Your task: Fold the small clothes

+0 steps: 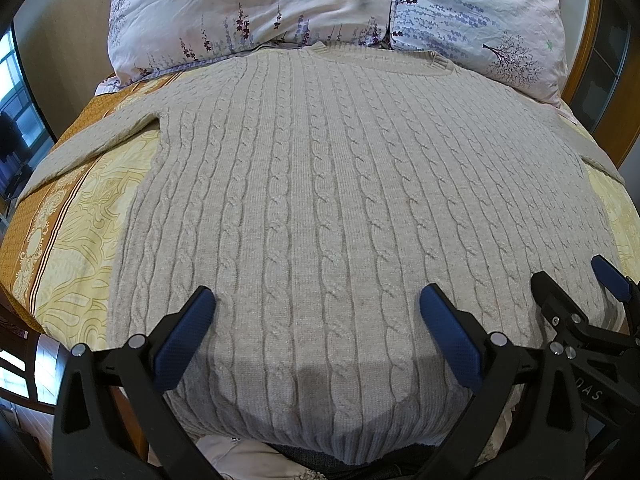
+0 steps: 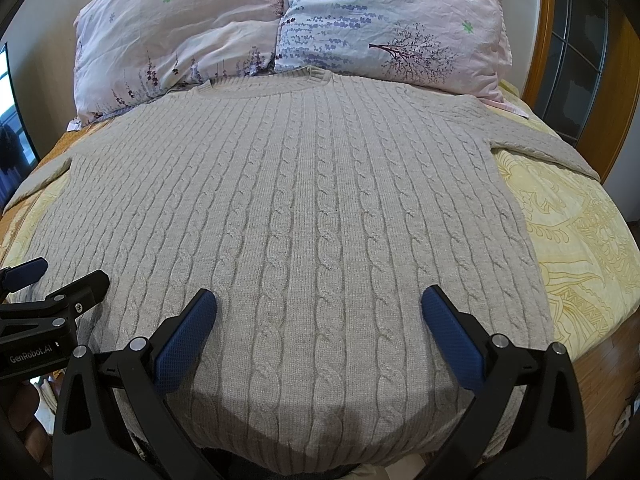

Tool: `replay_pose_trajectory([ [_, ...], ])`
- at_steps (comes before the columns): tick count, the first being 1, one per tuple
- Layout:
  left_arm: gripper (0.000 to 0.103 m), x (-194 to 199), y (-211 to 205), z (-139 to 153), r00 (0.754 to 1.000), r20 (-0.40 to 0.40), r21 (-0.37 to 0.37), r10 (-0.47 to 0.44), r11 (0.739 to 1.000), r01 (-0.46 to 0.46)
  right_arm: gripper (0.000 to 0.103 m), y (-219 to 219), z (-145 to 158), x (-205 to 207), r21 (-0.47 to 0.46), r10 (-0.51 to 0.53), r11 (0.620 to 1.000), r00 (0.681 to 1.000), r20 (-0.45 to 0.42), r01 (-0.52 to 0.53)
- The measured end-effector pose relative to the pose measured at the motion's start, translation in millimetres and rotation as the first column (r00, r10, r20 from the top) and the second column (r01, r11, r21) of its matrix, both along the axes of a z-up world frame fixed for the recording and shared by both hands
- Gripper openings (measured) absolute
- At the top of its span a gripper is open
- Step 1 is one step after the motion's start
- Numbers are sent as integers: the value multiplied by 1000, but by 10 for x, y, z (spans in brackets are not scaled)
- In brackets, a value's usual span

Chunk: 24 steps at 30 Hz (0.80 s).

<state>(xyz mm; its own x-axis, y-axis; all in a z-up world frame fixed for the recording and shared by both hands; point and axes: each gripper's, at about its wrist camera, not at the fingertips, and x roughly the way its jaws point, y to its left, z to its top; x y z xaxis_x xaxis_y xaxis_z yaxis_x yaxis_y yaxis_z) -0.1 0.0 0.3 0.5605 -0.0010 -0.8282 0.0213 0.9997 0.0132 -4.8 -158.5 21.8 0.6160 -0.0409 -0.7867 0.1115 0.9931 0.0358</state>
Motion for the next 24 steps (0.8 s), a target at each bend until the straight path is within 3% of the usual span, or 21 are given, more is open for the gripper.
replay_pose_trajectory([
  [12,101,-24,-25,61,1000,-4,3,-3,1000,3,102,14,1,-5,-2,10,1000,1000,4,-10],
  [19,101,20,-12,-6,1000,7,10,-16,1000,16,102,-29,-9,40,8,132,991,990,57,-132],
  [24,101,112,14,5,999,36,-5,-30,1000,30,102,-361,101,157,102,111,988,991,76,-119],
])
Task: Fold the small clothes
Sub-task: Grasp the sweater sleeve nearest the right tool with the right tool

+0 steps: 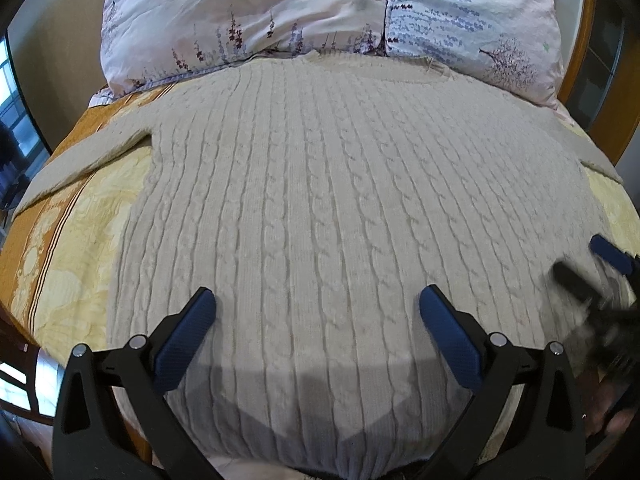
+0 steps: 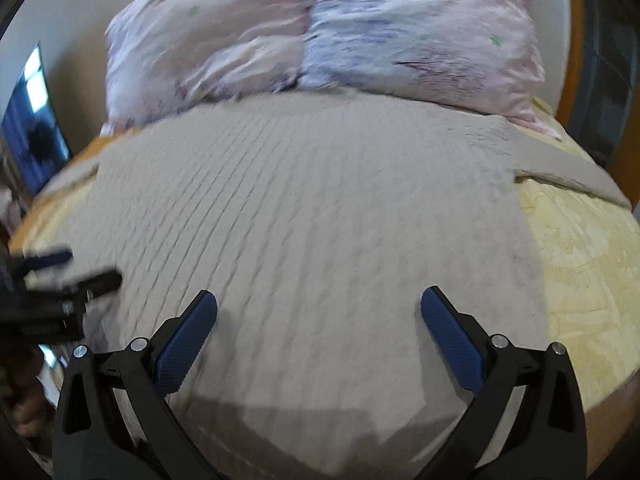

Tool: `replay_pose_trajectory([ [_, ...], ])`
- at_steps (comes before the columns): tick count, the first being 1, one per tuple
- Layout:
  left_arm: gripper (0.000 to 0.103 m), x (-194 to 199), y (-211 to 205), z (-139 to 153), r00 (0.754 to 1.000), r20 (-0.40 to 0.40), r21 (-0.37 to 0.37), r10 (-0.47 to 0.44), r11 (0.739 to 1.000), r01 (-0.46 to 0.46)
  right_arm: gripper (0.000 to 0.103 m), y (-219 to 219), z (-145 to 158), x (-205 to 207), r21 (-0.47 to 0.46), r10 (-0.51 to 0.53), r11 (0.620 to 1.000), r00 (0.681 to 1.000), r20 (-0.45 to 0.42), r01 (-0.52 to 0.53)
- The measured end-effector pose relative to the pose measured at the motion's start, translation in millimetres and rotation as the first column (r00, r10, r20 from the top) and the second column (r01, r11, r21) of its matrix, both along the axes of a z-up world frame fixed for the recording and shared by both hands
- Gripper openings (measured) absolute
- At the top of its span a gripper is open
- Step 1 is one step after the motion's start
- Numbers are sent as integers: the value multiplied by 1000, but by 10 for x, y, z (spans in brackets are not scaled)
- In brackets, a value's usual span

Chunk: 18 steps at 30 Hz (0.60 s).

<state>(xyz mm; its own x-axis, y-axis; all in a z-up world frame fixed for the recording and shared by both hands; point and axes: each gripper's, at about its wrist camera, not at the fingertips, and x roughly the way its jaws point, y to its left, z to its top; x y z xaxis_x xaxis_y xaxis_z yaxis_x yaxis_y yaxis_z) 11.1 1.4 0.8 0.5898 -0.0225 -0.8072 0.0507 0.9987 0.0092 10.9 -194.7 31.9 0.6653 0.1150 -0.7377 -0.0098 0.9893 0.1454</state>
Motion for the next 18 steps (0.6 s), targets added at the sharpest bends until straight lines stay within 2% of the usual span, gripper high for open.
replay_pose_trajectory([
  [3,101,106,36,51,1000,24,-26,-8,1000,9,102,-474,174,172,120,-91,989,996,16,88],
  [5,101,189,61,115,999,44,-48,-24,998,26,96,-877,267,306,211,-174,963,985,21,166],
  [6,101,238,74,152,998,56,-57,-32,998,35,89,-1070,286,380,250,-212,947,977,14,202],
  [8,101,332,94,232,996,79,-68,-48,996,53,79,-1478,256,550,329,-303,896,952,-42,300],
  [10,101,452,125,304,993,85,-104,-82,990,90,65,-1893,151,701,414,-387,815,913,-130,405],
  [11,101,502,146,338,992,84,-128,-95,986,105,61,-2012,114,741,428,-419,788,895,-154,443],
  [13,101,613,203,400,991,86,-177,-106,977,120,60,-2245,32,785,435,-503,723,840,-200,537],
  [15,101,698,204,452,990,97,-170,-100,979,116,56,-2334,-54,822,434,-540,682,806,-243,588],
  [18,101,804,185,527,987,115,-131,-112,983,127,52,-2441,-187,889,475,-543,629,785,-299,615],
])
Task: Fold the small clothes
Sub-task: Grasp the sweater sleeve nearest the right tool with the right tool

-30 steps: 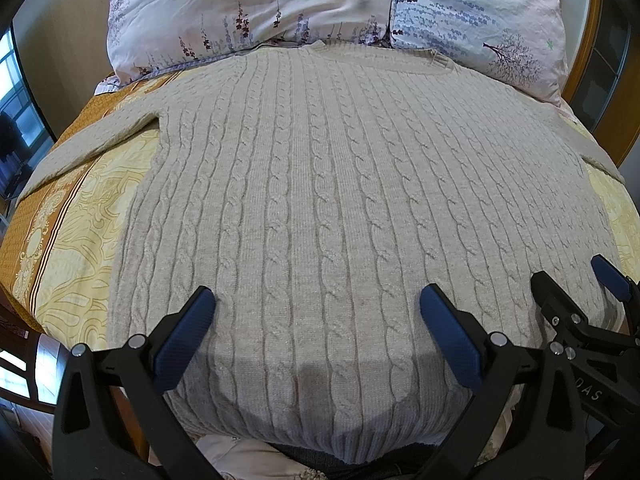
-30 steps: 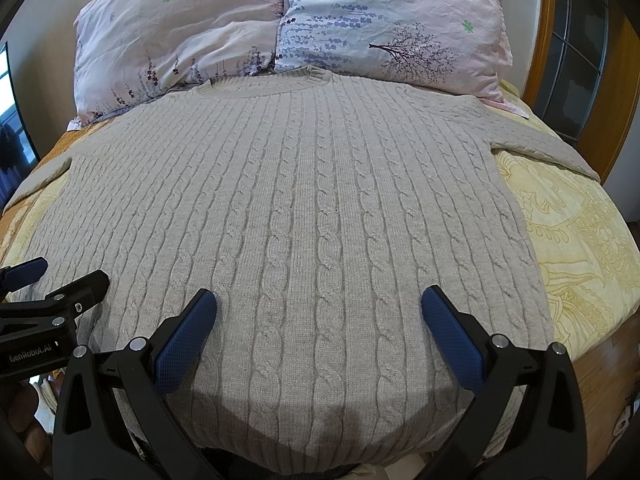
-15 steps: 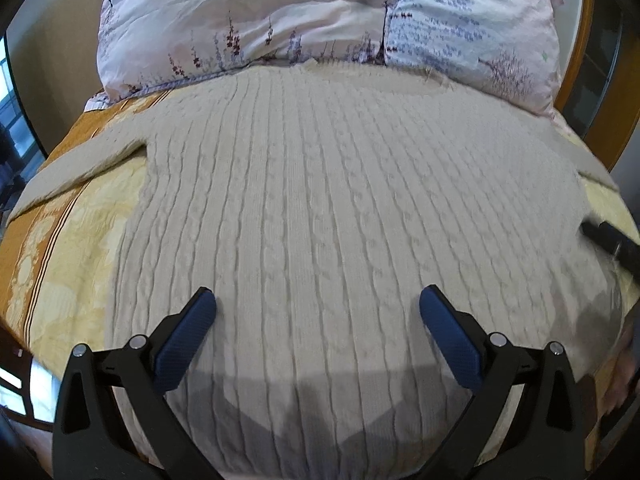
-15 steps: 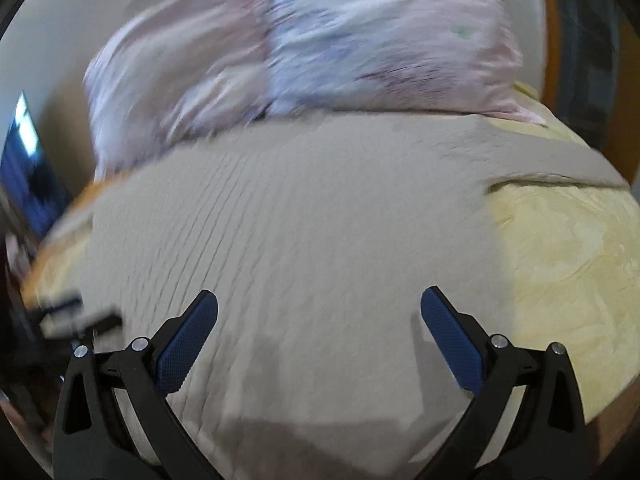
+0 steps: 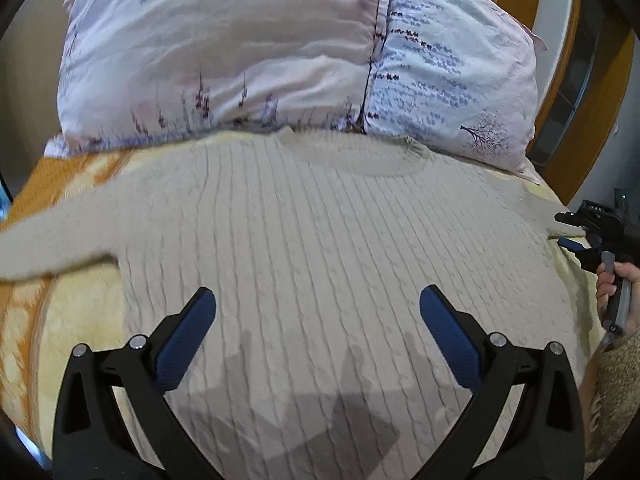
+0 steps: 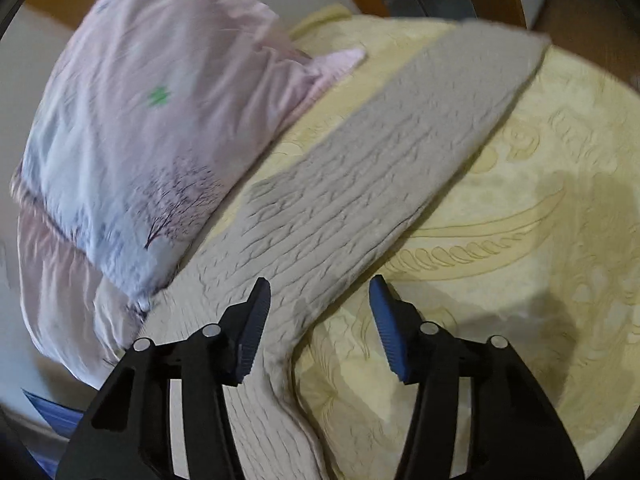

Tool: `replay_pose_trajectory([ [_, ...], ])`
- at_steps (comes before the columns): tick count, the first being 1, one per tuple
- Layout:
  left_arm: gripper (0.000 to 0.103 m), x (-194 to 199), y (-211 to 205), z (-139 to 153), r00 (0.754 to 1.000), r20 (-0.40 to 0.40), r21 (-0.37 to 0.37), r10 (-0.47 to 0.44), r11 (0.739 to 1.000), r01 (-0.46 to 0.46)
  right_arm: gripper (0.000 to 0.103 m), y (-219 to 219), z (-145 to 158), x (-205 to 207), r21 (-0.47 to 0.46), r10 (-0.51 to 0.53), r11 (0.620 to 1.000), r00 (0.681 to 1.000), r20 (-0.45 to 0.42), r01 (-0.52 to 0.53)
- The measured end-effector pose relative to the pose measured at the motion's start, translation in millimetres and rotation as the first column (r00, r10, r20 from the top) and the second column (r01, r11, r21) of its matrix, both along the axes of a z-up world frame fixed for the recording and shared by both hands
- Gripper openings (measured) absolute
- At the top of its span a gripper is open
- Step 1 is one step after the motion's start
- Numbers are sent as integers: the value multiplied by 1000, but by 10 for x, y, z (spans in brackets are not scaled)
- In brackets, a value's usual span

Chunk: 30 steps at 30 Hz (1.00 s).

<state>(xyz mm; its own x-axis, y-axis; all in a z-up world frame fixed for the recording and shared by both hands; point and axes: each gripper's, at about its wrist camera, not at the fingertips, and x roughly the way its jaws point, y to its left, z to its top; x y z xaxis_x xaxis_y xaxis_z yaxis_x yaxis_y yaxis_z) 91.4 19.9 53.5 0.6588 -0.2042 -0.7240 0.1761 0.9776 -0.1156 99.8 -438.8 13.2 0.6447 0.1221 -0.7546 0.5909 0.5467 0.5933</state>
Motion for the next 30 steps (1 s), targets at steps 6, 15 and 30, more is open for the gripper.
replay_pose_trajectory([
  [6,101,202,31,25,1000,-13,-2,0,1000,0,42,-199,-55,99,19,-47,999,999,23,47],
  [15,101,378,135,15,1000,-7,-106,9,994,-9,21,-824,-76,-23,-47,-216,975,976,1,216],
  [30,101,581,185,60,999,-18,-167,-28,986,25,11,-215,690,109,-242,-11,968,976,217,64],
])
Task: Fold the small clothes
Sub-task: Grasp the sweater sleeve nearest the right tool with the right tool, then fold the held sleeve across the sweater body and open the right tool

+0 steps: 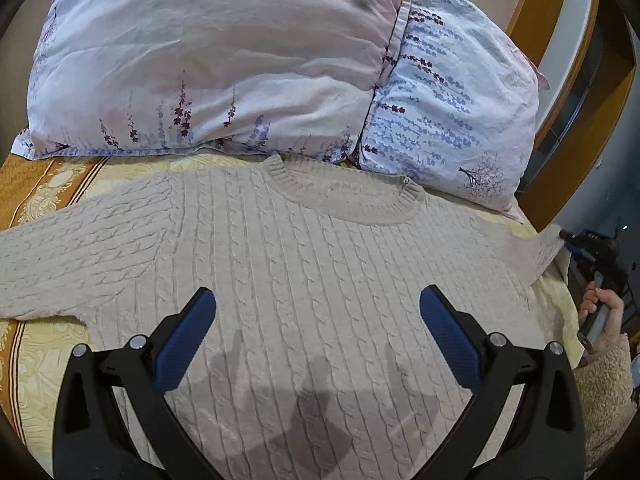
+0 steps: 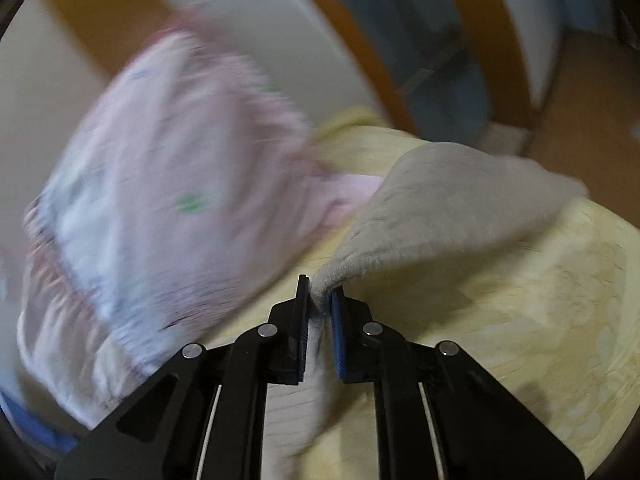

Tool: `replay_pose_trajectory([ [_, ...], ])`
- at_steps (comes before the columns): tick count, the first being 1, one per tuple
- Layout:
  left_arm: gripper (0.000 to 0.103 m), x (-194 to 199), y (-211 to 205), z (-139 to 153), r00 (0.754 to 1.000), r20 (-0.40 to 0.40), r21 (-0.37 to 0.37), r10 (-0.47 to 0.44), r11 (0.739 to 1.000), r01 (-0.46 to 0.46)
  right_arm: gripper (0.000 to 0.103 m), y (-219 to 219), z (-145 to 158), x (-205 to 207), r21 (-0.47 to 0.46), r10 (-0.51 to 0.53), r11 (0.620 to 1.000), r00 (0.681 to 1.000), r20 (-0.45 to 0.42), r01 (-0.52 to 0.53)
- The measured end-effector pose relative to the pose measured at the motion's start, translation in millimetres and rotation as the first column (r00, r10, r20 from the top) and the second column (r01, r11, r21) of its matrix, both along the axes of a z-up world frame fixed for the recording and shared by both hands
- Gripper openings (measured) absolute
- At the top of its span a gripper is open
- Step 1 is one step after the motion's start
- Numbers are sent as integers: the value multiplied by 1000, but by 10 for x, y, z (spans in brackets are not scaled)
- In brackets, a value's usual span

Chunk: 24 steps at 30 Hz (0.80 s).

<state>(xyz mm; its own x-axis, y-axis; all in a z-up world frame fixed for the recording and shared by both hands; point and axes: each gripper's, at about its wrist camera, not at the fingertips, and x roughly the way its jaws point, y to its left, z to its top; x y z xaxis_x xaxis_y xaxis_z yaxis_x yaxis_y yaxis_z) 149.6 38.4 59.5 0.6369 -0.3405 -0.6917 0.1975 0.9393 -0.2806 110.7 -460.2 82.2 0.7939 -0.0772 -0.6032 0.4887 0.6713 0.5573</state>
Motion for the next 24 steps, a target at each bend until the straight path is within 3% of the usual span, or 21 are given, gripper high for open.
replay_pose_trajectory([
  [4,101,18,2,-4,1000,1,-22,-2,1000,2,11,751,183,236,-10,238,971,969,63,-238],
  [7,101,28,-10,-16,1000,-9,-38,-6,999,6,11,1265,35,474,11,393,919,919,29,-393],
  [8,101,26,-15,-22,1000,-11,-41,-9,999,9,11,1494,-107,572,41,457,889,890,-4,-456],
  [11,101,13,-21,-29,1000,-13,-45,-19,999,18,12,1798,-450,737,107,531,847,843,-92,-521],
  [13,101,3,-14,-34,1000,-12,-45,-22,999,22,15,1836,-583,779,148,540,839,834,-112,-524],
  [14,101,-1,-5,-36,1000,-12,-49,-25,999,24,17,1781,-608,803,189,532,839,842,-93,-510],
  [15,101,0,6,-40,1000,-13,-55,-28,998,27,26,1711,-603,789,218,522,839,850,-68,-498],
  [16,101,3,16,-45,999,-18,-62,-31,998,29,42,1623,-588,771,236,499,848,865,-51,-475],
  [18,101,31,45,-64,999,-34,-85,-32,996,29,54,1486,-541,657,249,439,874,898,-32,-418],
  [24,101,59,68,-93,999,-43,-109,-31,994,26,54,828,-660,474,341,224,919,974,-42,-197],
])
